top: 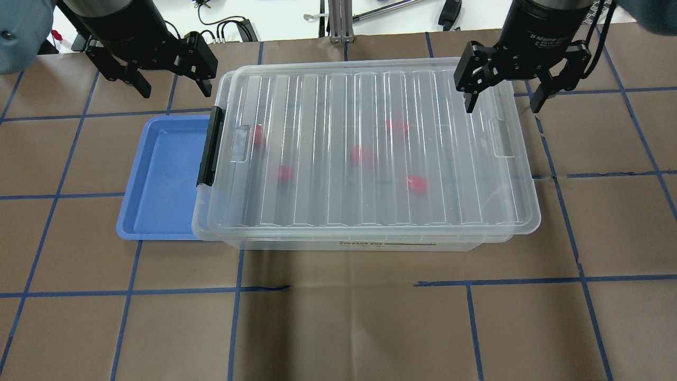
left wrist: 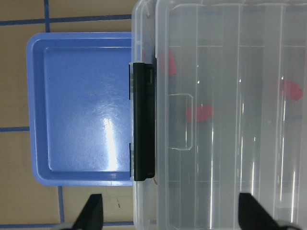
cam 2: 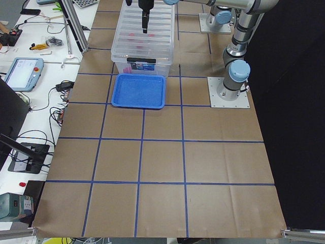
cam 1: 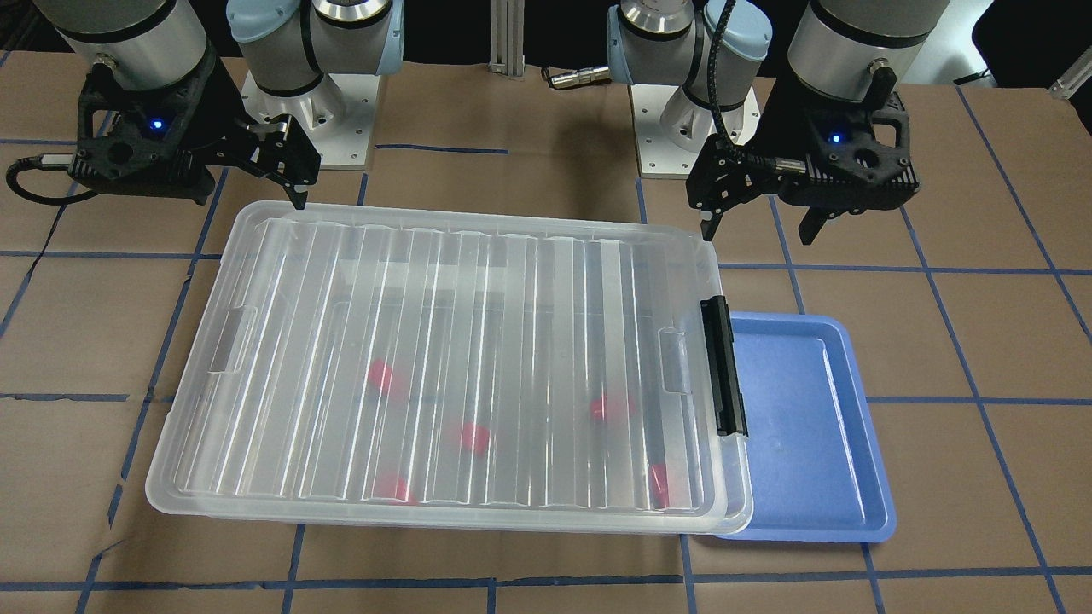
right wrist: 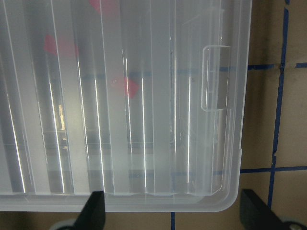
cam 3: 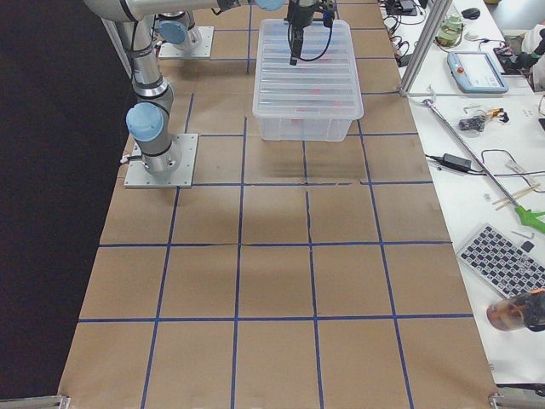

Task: Place red block in blue tray from box

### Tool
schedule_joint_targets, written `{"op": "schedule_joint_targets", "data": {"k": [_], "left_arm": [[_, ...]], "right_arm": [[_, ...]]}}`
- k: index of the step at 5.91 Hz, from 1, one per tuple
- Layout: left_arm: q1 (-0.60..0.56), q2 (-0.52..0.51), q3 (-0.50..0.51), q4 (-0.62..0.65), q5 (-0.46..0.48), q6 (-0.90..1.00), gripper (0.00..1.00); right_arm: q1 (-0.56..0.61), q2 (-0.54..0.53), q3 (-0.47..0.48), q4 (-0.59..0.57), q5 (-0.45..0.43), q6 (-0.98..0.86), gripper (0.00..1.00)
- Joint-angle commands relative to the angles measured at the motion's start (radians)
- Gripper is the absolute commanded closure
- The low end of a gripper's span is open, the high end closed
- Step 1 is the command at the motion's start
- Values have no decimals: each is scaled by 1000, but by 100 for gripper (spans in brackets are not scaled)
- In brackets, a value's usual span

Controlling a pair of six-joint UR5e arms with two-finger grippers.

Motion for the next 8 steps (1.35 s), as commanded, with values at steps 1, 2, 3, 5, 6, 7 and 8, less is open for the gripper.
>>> {"op": "schedule_joint_targets", "data": {"k": [1, 2, 3, 5, 6, 7, 8], "left_arm": [[0, 2, 2, 0, -2, 0, 2], [0, 5, 0, 0, 0, 0, 2], [1, 3, 0, 0, 0, 2, 2], [2, 3, 2, 0, -2, 2, 2], [2, 3, 2, 0, -2, 3, 2], [0, 3, 0, 0, -2, 5, 2], [1, 3, -3, 0, 0, 5, 2]], "right_arm": [[0, 1, 1, 0, -3, 2, 0], [0, 1, 1, 0, -3, 2, 0], [0, 2, 1, 0, -3, 0, 0], [-18, 2, 0, -7, -3, -3, 0], [-24, 2, 1, 0, -5, -3, 0], [-29, 5, 3, -3, -6, -8, 0], [-46, 15, 13, -4, -8, -67, 0]]}}
